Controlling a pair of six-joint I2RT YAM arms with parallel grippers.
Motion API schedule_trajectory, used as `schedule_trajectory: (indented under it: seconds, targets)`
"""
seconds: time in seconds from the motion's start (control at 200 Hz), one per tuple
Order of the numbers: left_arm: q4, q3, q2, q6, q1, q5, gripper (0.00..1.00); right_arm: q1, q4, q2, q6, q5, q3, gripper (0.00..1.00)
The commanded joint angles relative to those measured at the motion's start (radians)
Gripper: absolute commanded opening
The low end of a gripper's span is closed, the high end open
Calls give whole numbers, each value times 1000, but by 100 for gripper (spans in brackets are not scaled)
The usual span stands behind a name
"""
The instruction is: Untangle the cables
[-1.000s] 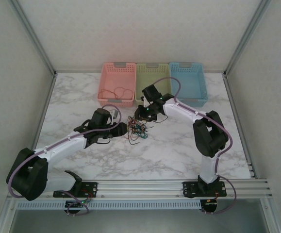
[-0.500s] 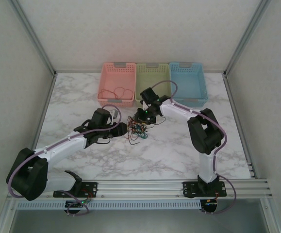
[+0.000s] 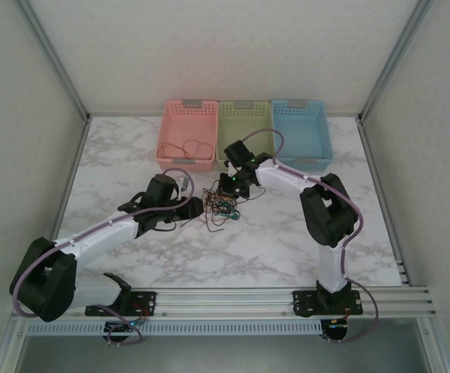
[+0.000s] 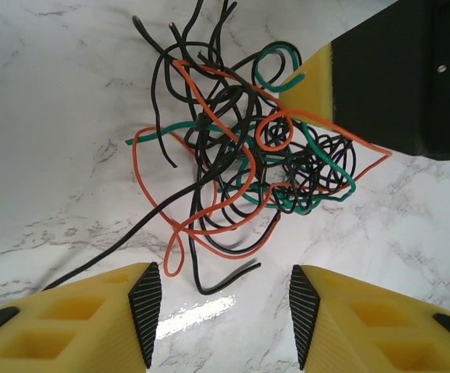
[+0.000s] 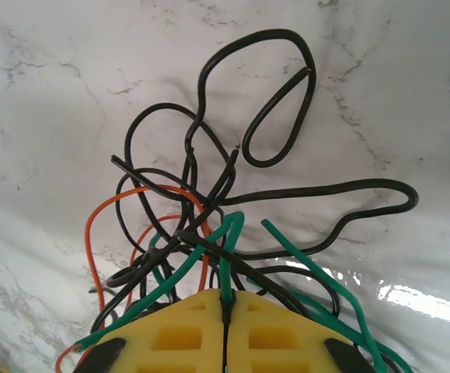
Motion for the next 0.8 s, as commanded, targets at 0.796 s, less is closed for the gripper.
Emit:
schedule_trajectory:
  seconds: [0.796]
  targets:
    - [68,24,-27,63,3,72,60,7,110,-246,-84,-54,-112,1]
